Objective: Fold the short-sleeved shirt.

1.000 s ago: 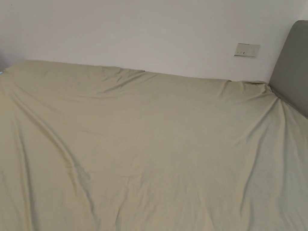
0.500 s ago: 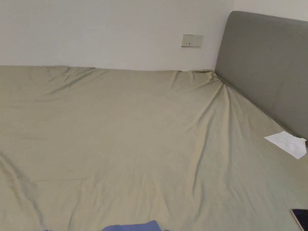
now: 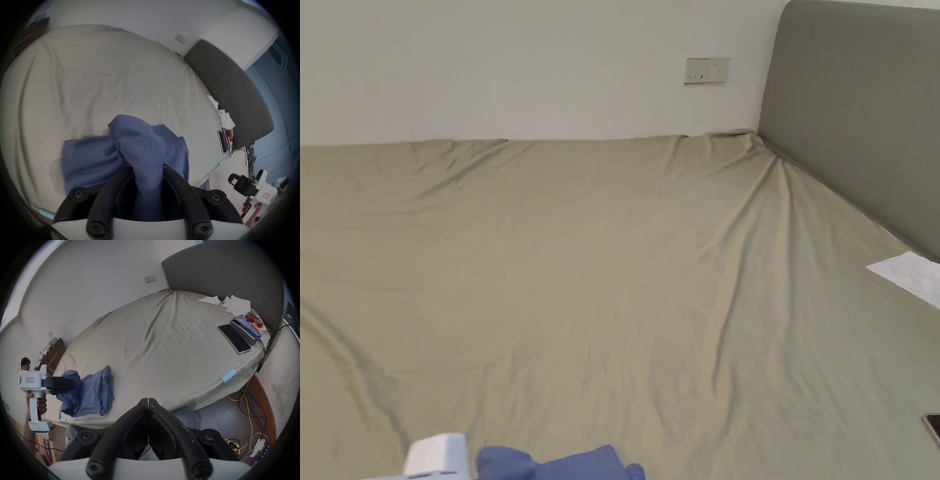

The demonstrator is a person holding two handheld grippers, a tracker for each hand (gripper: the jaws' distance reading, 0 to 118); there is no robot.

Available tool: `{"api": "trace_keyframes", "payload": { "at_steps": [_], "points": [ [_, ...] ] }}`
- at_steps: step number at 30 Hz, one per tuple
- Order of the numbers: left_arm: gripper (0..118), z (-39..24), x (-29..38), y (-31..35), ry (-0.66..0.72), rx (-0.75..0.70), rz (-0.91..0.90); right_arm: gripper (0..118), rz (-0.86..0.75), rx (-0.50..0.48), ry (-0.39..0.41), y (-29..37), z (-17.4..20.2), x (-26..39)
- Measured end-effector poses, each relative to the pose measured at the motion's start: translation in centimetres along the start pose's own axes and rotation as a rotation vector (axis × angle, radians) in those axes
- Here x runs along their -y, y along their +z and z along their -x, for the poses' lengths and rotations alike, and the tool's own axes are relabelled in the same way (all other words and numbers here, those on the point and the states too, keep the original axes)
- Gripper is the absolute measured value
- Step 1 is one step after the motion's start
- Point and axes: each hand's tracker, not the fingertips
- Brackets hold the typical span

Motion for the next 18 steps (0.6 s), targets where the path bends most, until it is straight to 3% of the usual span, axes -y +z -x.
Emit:
{"api": "trace_keyframes", "payload": {
  "at_steps": [3, 4, 6, 8, 10, 11, 13, 15, 17, 18],
  "points": [
    [22, -1.2, -0.1, -2.6, -0.022, 0.0, 0.04, 2, -0.012, 0.04, -0.027, 0.4, -1.2, 0.0],
    [31, -1.7, 0.0, -3.1, -0.027, -0.012, 0.046, 2, -0.014, 0.05, -0.026, 0.6, -1.5, 0.0],
    [65, -2.4, 0.3, -2.8, -0.043, 0.05, 0.059, 2, -0.016, 0.064, -0.033, 0.9, -2.1, 0.1],
    [70, -3.3, 0.1, -2.1, -0.052, 0.157, 0.082, 2, -0.013, 0.071, -0.05, 0.8, -2.6, 0.2],
    [68, -3.7, -0.1, -0.7, -0.019, 0.283, 0.063, 2, -0.01, 0.077, -0.064, 0.6, -2.8, 0.3],
    [61, -3.7, -0.4, -0.1, -0.003, 0.339, 0.049, 2, -0.008, 0.078, -0.071, 0.5, -2.8, 0.4],
    [51, -2.9, -1.1, 0.9, 0.006, 0.336, 0.004, 2, -0.009, 0.074, -0.076, 0.5, -2.8, 0.6],
    [44, -2.2, -1.3, 1.8, -0.029, 0.208, -0.068, 2, -0.009, 0.06, -0.078, 0.4, -3.0, 0.9],
    [11, -2.2, -0.7, 2.1, -0.107, 0.031, -0.099, 2, -0.002, 0.055, -0.075, 0.3, -3.1, 1.0],
    [4, -1.9, -0.4, 1.8, -0.129, -0.041, -0.098, 2, 0.0, 0.059, -0.073, 0.3, -3.2, 1.0]
  ]
}}
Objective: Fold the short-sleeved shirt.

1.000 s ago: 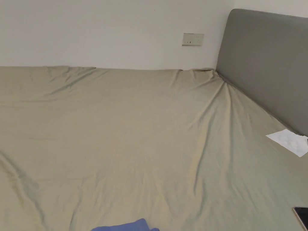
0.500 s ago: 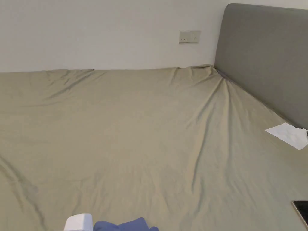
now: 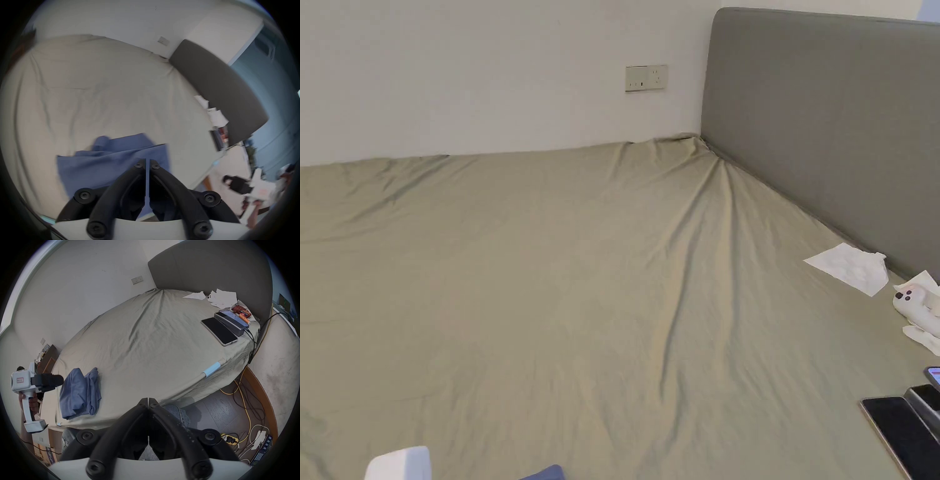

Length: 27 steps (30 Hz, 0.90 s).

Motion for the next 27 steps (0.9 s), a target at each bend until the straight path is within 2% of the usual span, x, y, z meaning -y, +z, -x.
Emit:
{"api": "trace_keyframes", "payload": {
  "at_steps": [2, 6, 12, 15, 17, 19, 22, 24, 26, 27],
  "points": [
    [4, 0.8, 0.7, -0.8, 0.004, -0.033, 0.083, 2, 0.006, 0.008, 0.001, -0.2, -0.2, 0.0],
    [4, 0.1, 2.1, -3.4, 0.127, 0.107, 0.14, 2, 0.015, -0.002, -0.022, -0.6, -0.4, 0.0],
    [3, -1.7, 1.8, -10.3, 0.163, 0.064, 0.192, 2, 0.024, -0.01, 0.001, -0.6, 0.2, 0.2],
    [4, -1.8, 1.1, -9.6, 0.23, 0.13, 0.152, 2, 0.039, -0.036, -0.008, -1.4, 0.8, 0.1],
    [4, -2.3, 1.1, -7.7, 0.218, 0.129, 0.141, 2, 0.057, -0.09, 0.027, -2.1, 2.3, -0.6],
    [4, -1.7, 1.4, -3.7, 0.218, 0.236, 0.049, 2, 0.057, -0.192, 0.073, -2.9, 4.4, -1.7],
    [4, 1.6, 2.8, 3.2, 0.346, 0.394, -0.129, 2, 0.064, -0.458, 0.107, -4.8, 8.7, -3.6],
    [4, 5.4, 4.5, 7.0, 0.419, 0.374, -0.223, 1, 0.096, -0.686, 0.069, -7.6, 11.4, -4.3],
    [4, 8.0, 6.4, 9.8, 0.423, 0.299, -0.304, 1, 0.168, -0.849, 0.029, -10.8, 14.1, -4.5],
    [4, 9.4, 7.4, 10.7, 0.419, 0.262, -0.33, 1, 0.215, -0.899, 0.022, -12.4, 15.3, -4.4]
  ]
}}
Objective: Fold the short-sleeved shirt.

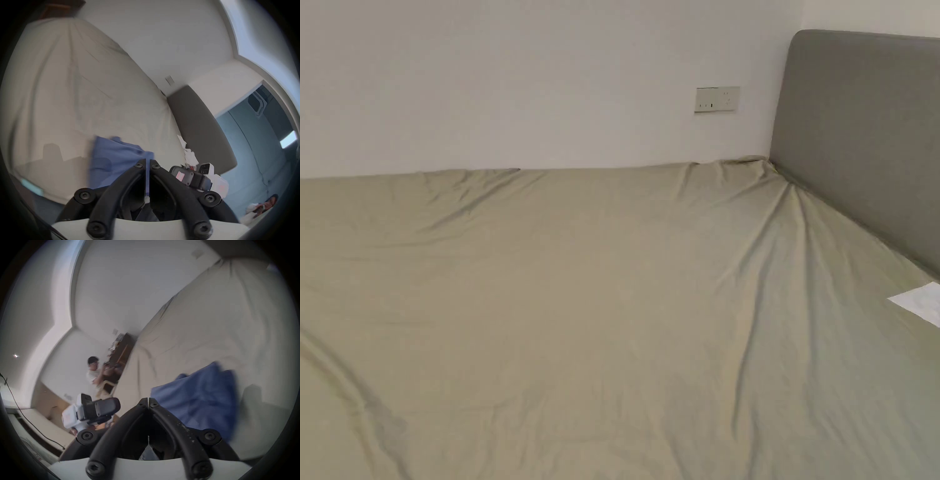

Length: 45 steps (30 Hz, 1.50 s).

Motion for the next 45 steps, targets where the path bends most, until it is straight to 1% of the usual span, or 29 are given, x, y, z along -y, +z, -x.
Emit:
{"api": "trace_keyframes", "payload": {
  "at_steps": [1, 3, 5, 6, 9, 10, 11, 12, 13, 14, 16, 18, 19, 20, 21, 23, 24, 26, 29, 30, 31, 32, 34, 35, 36, 39, 41, 45],
  "points": [
    [4, 1.1, 0.0, 1.0, 0.008, -0.029, -0.021, 1, 0.034, -0.011, -0.016, -1.8, -0.6, -0.3],
    [4, 3.2, -0.3, 1.9, 0.102, -0.08, -0.022, 1, 0.108, 0.045, 0.002, -4.7, -1.9, -0.4],
    [4, 4.4, 0.0, 1.9, 0.169, -0.088, -0.019, 1, 0.155, 0.115, 0.008, -6.7, -3.3, -0.3],
    [4, 4.9, 0.1, 1.8, 0.178, -0.089, -0.019, 1, 0.167, 0.151, -0.03, -7.2, -4.5, -0.1],
    [4, 5.7, 0.4, 0.3, 0.176, -0.102, 0.011, 1, 0.168, 0.23, -0.191, -7.5, -8.1, 0.7],
    [4, 5.9, 0.5, -0.3, 0.172, -0.1, 0.032, 1, 0.14, 0.22, -0.229, -7.1, -9.1, 1.1],
    [4, 6.2, 0.5, -1.4, 0.167, -0.096, 0.059, 1, 0.112, 0.146, -0.298, -6.8, -10.1, 1.4],
    [4, 6.1, 0.4, -2.4, 0.164, -0.091, 0.082, 1, 0.104, 0.104, -0.343, -6.6, -10.3, 1.4],
    [8, 6.4, 0.4, -3.5, 0.158, -0.087, 0.11, 1, 0.093, 0.128, -0.354, -6.2, -9.8, 1.4],
    [14, 6.8, 0.3, -4.7, 0.149, -0.083, 0.145, 1, 0.103, 0.136, -0.331, -6.3, -9.6, 1.3],
    [30, 6.4, 0.2, -7.1, 0.109, -0.139, 0.229, 1, 0.116, 0.162, -0.295, -6.6, -9.1, 1.1],
    [60, 6.2, 0.6, -8.7, 0.023, -0.19, 0.288, 1, 0.117, 0.163, -0.289, -6.6, -8.9, 1.2],
    [70, 6.2, 0.8, -9.2, -0.001, -0.206, 0.283, 1, 0.116, 0.157, -0.293, -6.5, -9.0, 1.2],
    [73, 6.9, 0.7, -9.4, -0.01, -0.208, 0.287, 1, 0.113, 0.15, -0.3, -6.5, -9.1, 1.3],
    [73, 7.3, 0.6, -9.9, -0.006, -0.195, 0.3, 1, 0.112, 0.147, -0.304, -6.5, -9.1, 1.3],
    [73, 7.8, 0.4, -10.6, 0.055, -0.136, 0.337, 1, 0.113, 0.154, -0.3, -6.6, -8.8, 1.3],
    [73, 8.0, 0.1, -10.3, 0.077, -0.112, 0.315, 1, 0.112, 0.159, -0.298, -6.6, -8.7, 1.3],
    [73, 7.7, 0.2, -10.1, 0.045, -0.076, 0.297, 1, 0.109, 0.161, -0.301, -6.6, -8.6, 1.3],
    [74, 7.4, 0.8, -8.7, -0.052, -0.08, 0.217, 1, 0.106, 0.148, -0.306, -6.5, -8.8, 1.4],
    [75, 7.7, 0.9, -8.2, -0.034, -0.062, 0.201, 1, 0.106, 0.145, -0.305, -6.5, -8.8, 1.4],
    [81, 8.2, 0.8, -7.7, 0.0, -0.031, 0.188, 1, 0.108, 0.144, -0.303, -6.5, -8.8, 1.4],
    [94, 9.1, 0.6, -7.1, 0.071, 0.016, 0.197, 1, 0.109, 0.145, -0.301, -6.5, -8.7, 1.4],
    [115, 10.3, 0.5, -7.0, 0.194, 0.087, 0.201, 1, 0.111, 0.143, -0.302, -6.5, -8.8, 1.3],
    [118, 10.8, 0.6, -7.3, 0.235, 0.11, 0.197, 1, 0.111, 0.142, -0.303, -6.5, -8.8, 1.3],
    [118, 11.3, 0.6, -7.7, 0.253, 0.112, 0.182, 1, 0.112, 0.14, -0.303, -6.5, -8.7, 1.3],
    [118, 11.6, 0.7, -9.7, 0.201, 0.093, 0.216, 1, 0.113, 0.139, -0.305, -6.5, -8.7, 1.3],
    [118, 10.6, 0.7, -10.4, 0.151, 0.168, 0.214, 1, 0.113, 0.139, -0.303, -6.5, -8.8, 1.3],
    [118, 8.9, 1.3, -13.6, 0.106, 0.186, 0.341, 1, 0.114, 0.135, -0.308, -6.5, -8.8, 1.3]
  ]
}}
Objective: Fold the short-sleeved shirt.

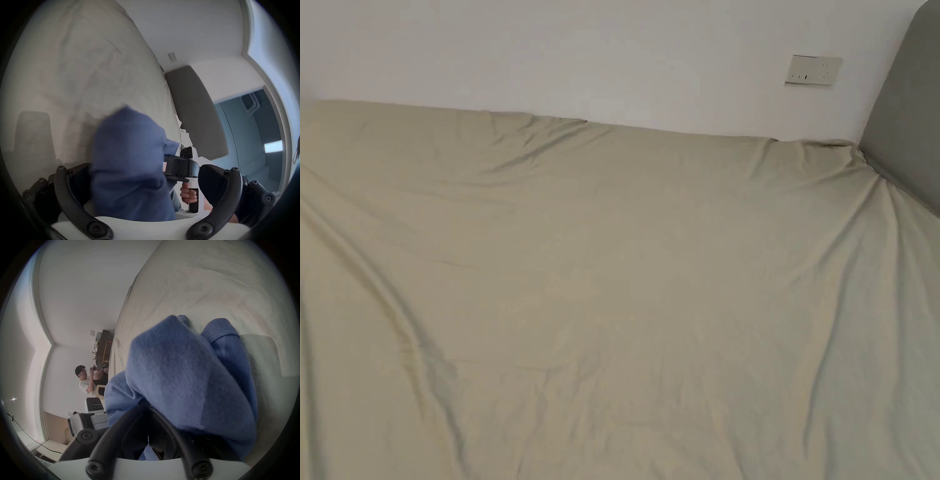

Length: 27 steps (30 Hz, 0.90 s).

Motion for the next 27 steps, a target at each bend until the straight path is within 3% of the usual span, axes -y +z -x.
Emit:
{"api": "trace_keyframes", "payload": {
  "at_steps": [2, 3, 4, 5, 6, 7, 8, 9, 11, 13, 16, 27],
  "points": [
    [118, -1.0, 0.1, -1.3, -0.083, -0.004, 0.007, 1, 0.001, -0.001, -0.001, 0.0, 0.0, 0.0],
    [112, -1.5, 0.0, -1.7, -0.096, -0.035, 0.009, 1, 0.002, -0.001, -0.003, 0.0, 0.0, 0.0],
    [91, -1.8, -0.1, -1.8, -0.095, -0.06, 0.015, 1, 0.001, -0.001, -0.004, 0.0, -0.1, 0.0],
    [35, -1.8, -0.4, -1.5, -0.082, -0.11, 0.011, 1, -0.001, -0.001, -0.009, 0.0, -0.1, -0.1],
    [28, -1.7, -0.7, -1.3, -0.063, -0.213, 0.006, 1, -0.007, -0.003, -0.024, 0.1, 0.0, -0.1],
    [28, -1.7, -1.0, -1.1, -0.042, -0.291, 0.007, 1, -0.014, 0.003, -0.04, 0.3, 0.1, -0.1],
    [27, -1.3, -1.2, -0.6, 0.007, -0.217, 0.058, 1, -0.003, -0.028, -0.048, 0.5, 0.5, 0.0],
    [27, -1.4, -1.2, 0.1, 0.023, -0.16, 0.047, 1, -0.01, -0.013, -0.03, 0.7, 1.2, 0.3],
    [27, -2.1, -1.6, 1.1, -0.014, -0.213, 0.046, 1, -0.045, 0.028, 0.057, 1.7, 2.7, 0.8],
    [27, -2.5, -2.6, 2.5, -0.062, -0.259, 0.08, 1, -0.079, 0.018, 0.071, 3.0, 3.6, 1.3],
    [27, -1.9, -4.6, 6.1, -0.092, -0.396, 0.109, 1, -0.121, 0.006, 0.069, 5.1, 4.6, 1.5],
    [27, 2.1, -11.2, 18.7, -0.184, -0.907, 0.163, 1, -0.22, 0.14, 0.11, 7.0, 7.4, 2.1]
  ]
}}
